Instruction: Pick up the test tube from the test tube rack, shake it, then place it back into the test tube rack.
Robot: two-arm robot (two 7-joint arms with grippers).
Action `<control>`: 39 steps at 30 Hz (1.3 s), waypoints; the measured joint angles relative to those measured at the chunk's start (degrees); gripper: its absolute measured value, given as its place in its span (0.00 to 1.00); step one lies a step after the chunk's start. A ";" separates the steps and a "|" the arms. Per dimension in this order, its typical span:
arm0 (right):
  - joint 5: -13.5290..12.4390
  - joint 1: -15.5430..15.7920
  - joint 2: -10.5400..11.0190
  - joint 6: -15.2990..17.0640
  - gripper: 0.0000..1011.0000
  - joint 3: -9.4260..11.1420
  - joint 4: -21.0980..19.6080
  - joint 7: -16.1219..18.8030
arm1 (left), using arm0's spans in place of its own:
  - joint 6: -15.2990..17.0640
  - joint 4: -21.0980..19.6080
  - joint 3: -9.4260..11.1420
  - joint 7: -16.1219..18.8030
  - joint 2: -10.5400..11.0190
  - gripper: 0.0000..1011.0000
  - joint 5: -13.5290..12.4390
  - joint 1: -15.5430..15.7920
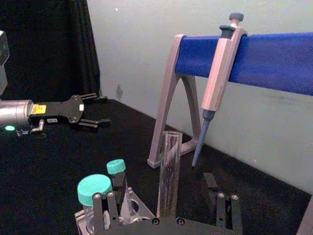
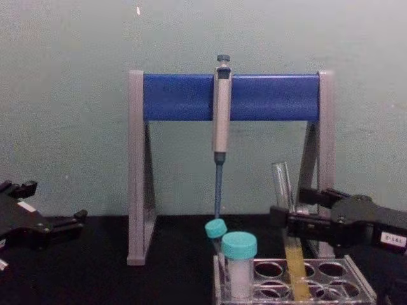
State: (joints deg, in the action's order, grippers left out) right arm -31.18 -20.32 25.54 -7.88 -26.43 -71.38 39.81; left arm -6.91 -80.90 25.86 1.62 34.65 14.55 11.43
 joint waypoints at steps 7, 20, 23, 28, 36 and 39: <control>0.34 1.01 0.18 -1.15 0.99 0.93 -1.53 -1.24 | 0.00 0.00 0.00 0.00 0.00 0.99 0.00 0.00; 4.02 8.16 -1.47 -2.62 0.99 8.42 -11.11 -18.73 | 0.00 0.00 0.00 0.00 0.00 0.99 0.00 0.00; 7.01 9.42 -2.41 -1.11 0.99 9.38 -12.60 -24.37 | 0.00 0.00 0.00 0.00 0.00 0.99 0.00 0.00; 11.36 10.65 -3.68 2.23 0.99 10.06 -13.42 -31.54 | 0.00 0.00 0.00 0.00 0.00 0.99 -0.01 0.00; 14.76 11.71 -5.36 8.07 0.99 10.89 -12.18 -36.77 | 0.00 0.00 0.00 0.00 0.00 0.99 0.00 0.00; 14.97 11.95 -5.68 9.06 0.99 11.09 -11.60 -36.98 | 0.00 0.00 0.00 0.00 0.00 0.99 0.00 0.00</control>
State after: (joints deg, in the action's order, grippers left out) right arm -16.21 -8.38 19.85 1.18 -15.33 -82.98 2.83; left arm -6.91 -80.90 25.86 1.62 34.65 14.55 11.43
